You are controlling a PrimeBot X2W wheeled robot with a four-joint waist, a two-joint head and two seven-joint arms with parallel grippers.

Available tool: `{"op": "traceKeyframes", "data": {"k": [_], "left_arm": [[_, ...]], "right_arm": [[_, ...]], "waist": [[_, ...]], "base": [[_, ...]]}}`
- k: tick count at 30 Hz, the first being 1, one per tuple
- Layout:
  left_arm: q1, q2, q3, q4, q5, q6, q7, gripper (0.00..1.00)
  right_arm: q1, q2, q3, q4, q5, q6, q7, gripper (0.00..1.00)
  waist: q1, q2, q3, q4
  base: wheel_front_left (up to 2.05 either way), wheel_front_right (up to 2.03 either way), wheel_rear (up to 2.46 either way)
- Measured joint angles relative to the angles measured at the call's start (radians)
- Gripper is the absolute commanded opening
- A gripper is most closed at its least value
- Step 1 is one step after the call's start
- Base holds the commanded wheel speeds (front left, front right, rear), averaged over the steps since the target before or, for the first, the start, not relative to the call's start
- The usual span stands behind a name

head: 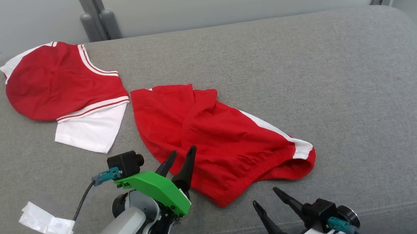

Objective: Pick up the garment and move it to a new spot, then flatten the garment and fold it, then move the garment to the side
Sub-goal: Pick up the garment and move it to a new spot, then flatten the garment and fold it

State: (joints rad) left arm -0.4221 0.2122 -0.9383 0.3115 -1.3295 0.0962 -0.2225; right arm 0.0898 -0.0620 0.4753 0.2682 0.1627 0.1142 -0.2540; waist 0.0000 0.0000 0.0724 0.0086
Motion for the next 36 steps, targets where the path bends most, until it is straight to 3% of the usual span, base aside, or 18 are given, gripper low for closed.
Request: {"op": "traceKeyframes", "data": {"k": [15,36], "left_arm": [[0.034,0.019,0.035,-0.081,0.058,0.010,-0.017,1.00],[0.064,0.031,0.074,-0.132,0.101,0.020,-0.026,1.00]], "right_arm": [[-0.076,0.000,0.099,0.130,-0.031,0.009,0.019,1.00],[-0.206,0.002,0.147,0.251,-0.020,0.009,0.017,1.00]], "waist": [[0.0000,0.0000,0.011,0.100],[0.0000,0.0000,0.057,0.200]], "base": [[0.00,0.00,0.00],[0.00,0.00,0.00]]}}
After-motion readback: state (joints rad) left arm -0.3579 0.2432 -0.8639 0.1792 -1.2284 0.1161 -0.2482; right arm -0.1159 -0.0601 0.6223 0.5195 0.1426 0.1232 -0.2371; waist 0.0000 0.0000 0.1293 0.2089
